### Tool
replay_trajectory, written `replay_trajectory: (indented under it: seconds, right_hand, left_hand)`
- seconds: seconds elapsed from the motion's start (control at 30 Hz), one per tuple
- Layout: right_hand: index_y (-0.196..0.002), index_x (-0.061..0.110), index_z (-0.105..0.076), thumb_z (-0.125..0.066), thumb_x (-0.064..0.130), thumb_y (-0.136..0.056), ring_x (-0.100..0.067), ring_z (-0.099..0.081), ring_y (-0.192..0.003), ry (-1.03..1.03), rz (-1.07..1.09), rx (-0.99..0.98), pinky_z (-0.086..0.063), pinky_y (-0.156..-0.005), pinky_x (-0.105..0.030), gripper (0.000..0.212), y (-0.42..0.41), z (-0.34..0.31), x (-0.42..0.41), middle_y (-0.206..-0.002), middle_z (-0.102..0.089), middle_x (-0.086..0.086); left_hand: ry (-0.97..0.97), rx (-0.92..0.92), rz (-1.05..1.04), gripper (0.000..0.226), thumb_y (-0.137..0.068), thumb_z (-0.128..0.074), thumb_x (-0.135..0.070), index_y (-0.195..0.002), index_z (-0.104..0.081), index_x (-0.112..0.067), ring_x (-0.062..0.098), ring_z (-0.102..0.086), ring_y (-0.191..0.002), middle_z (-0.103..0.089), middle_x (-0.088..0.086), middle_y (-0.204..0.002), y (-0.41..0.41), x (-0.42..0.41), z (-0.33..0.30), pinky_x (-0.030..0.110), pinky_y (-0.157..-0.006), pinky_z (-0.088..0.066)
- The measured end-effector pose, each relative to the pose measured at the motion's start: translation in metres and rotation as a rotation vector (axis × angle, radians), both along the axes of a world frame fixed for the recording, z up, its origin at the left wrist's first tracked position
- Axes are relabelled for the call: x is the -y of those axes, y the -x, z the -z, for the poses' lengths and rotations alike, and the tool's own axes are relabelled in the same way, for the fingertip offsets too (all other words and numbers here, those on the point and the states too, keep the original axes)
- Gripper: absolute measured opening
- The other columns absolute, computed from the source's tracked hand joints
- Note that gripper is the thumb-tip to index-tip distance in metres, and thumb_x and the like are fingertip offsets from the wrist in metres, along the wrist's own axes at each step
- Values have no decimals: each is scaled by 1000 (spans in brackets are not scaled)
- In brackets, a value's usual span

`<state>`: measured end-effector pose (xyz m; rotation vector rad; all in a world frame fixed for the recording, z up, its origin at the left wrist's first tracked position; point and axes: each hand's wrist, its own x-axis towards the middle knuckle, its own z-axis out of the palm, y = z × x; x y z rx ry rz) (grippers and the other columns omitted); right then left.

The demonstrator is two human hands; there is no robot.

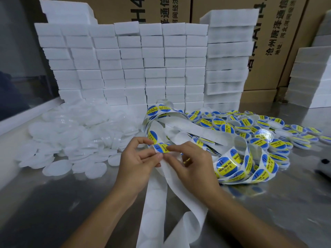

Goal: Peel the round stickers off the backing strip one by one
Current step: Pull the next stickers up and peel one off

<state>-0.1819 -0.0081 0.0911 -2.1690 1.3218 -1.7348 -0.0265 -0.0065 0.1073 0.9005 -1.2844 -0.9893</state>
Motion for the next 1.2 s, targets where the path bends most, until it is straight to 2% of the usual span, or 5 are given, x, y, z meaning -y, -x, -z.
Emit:
replay_trajectory:
  seconds: [0.3, 0.6, 0.87, 1.0, 1.2]
  right_hand:
    - [-86, 13, -74, -73, 15, -86, -13, -62, -73, 79, -5, -67, -52, -64, -35, 2, 0, -4, -5, -80, -64, 1]
    - [-75, 19, -79, -77, 21, -81, -7, -60, -64, -823, -223, 895, -49, -57, -20, 7, 12, -26, 2, -70, -69, 4]
    - [-90, 10, -73, -74, 17, -84, -8, -67, -64, -882, -449, 1219, -52, -53, -16, 8, 16, -29, 3, -77, -72, -1]
    - [-98, 10, -73, -71, 13, -85, -9, -72, -77, -807, -459, 1211, -55, -60, -16, 14, 18, -30, 2, -87, -75, -2]
    - [-90, 15, -75, -71, 4, -85, -6, -73, -78, -728, -398, 1152, -57, -66, -15, 13, 19, -33, 1, -86, -77, 0]
  left_hand:
    - [251, 385, -167, 44, -86, -65, 3, -86, -48, -37, 8, -69, -75, -72, -10, -80, -1, 4, 10, 22, -69, -55]
    - [200, 453, -240, 33, -83, -72, -4, -87, -48, -27, 7, -64, -63, -70, -17, -74, -9, 11, 18, 8, -61, -47]
    - [212, 484, -312, 31, -87, -59, -56, -77, -52, -28, 14, -59, -52, -64, -4, -58, -22, 13, 18, 32, -57, -51]
    - [154, 560, -566, 11, -83, -53, -25, -81, -42, -24, 28, -58, -58, -59, -1, -53, -39, 19, 14, 41, -56, -47]
    - [-125, 1133, -676, 22, -86, -61, -23, -108, -60, -21, 25, -60, -97, -64, 3, -108, -58, 24, 18, 39, -84, -49]
